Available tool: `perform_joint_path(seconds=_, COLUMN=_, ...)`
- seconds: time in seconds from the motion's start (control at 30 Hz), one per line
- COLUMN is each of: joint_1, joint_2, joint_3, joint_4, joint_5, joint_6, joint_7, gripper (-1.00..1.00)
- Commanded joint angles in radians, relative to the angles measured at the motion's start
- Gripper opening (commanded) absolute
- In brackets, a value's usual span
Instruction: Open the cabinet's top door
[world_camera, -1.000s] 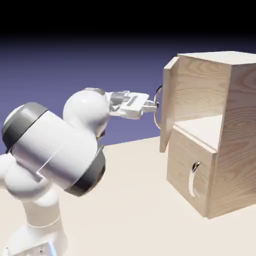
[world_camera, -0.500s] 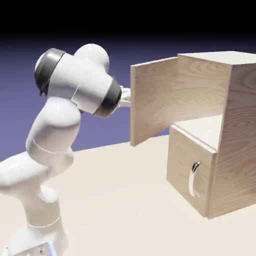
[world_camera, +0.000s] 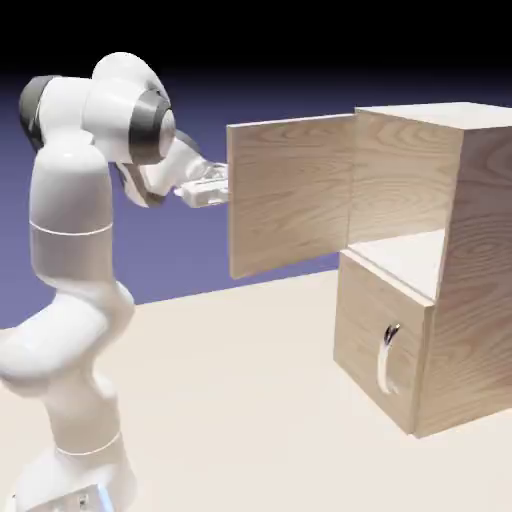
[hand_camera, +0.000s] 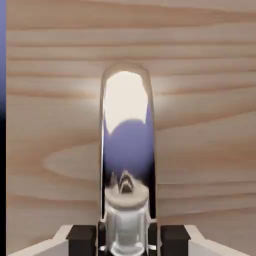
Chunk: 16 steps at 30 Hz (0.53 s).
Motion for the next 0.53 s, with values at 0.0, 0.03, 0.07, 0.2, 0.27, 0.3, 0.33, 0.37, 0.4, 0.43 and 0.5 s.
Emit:
perform_joint_path(seconds=0.0, joint_1=0.035, joint_2=0.007, joint_3=-0.031, joint_4=0.007, joint_5=-0.001, joint_6=-0.009, joint_7=0.003, gripper=-1.0)
perform_joint_path(seconds=0.03, joint_1=0.071, joint_2=0.018, joint_3=-0.063, joint_4=0.013, joint_5=-0.003, joint_6=-0.021, joint_7=0.008, gripper=-1.0)
perform_joint_path(seconds=0.07, joint_1=0.108, joint_2=0.031, joint_3=-0.093, joint_4=0.02, joint_5=-0.006, joint_6=-0.036, joint_7=0.013, gripper=-1.0)
perform_joint_path(seconds=0.2, joint_1=0.253, joint_2=0.097, joint_3=-0.209, joint_4=0.067, joint_5=-0.013, joint_6=-0.11, joint_7=0.045, gripper=-1.0)
perform_joint_path(seconds=0.27, joint_1=0.325, joint_2=0.139, joint_3=-0.263, joint_4=0.103, joint_5=-0.014, joint_6=-0.158, joint_7=0.066, gripper=-1.0)
perform_joint_path(seconds=0.3, joint_1=0.361, joint_2=0.162, joint_3=-0.289, joint_4=0.124, joint_5=-0.014, joint_6=-0.184, joint_7=0.078, gripper=-1.0)
perform_joint_path(seconds=0.33, joint_1=0.398, joint_2=0.185, joint_3=-0.314, joint_4=0.147, joint_5=-0.014, joint_6=-0.21, joint_7=0.09, gripper=-1.0)
perform_joint_path(seconds=0.37, joint_1=0.434, joint_2=0.209, joint_3=-0.34, joint_4=0.172, joint_5=-0.013, joint_6=-0.238, joint_7=0.103, gripper=-1.0)
perform_joint_path(seconds=0.4, joint_1=0.47, joint_2=0.234, joint_3=-0.365, joint_4=0.201, joint_5=-0.011, joint_6=-0.266, joint_7=0.117, gripper=-1.0)
perform_joint_path(seconds=0.43, joint_1=0.506, joint_2=0.259, joint_3=-0.39, joint_4=0.232, joint_5=-0.008, joint_6=-0.294, joint_7=0.132, gripper=-1.0)
perform_joint_path(seconds=0.5, joint_1=0.534, joint_2=0.279, joint_3=-0.41, joint_4=0.257, joint_5=-0.006, joint_6=-0.316, joint_7=0.143, gripper=1.0)
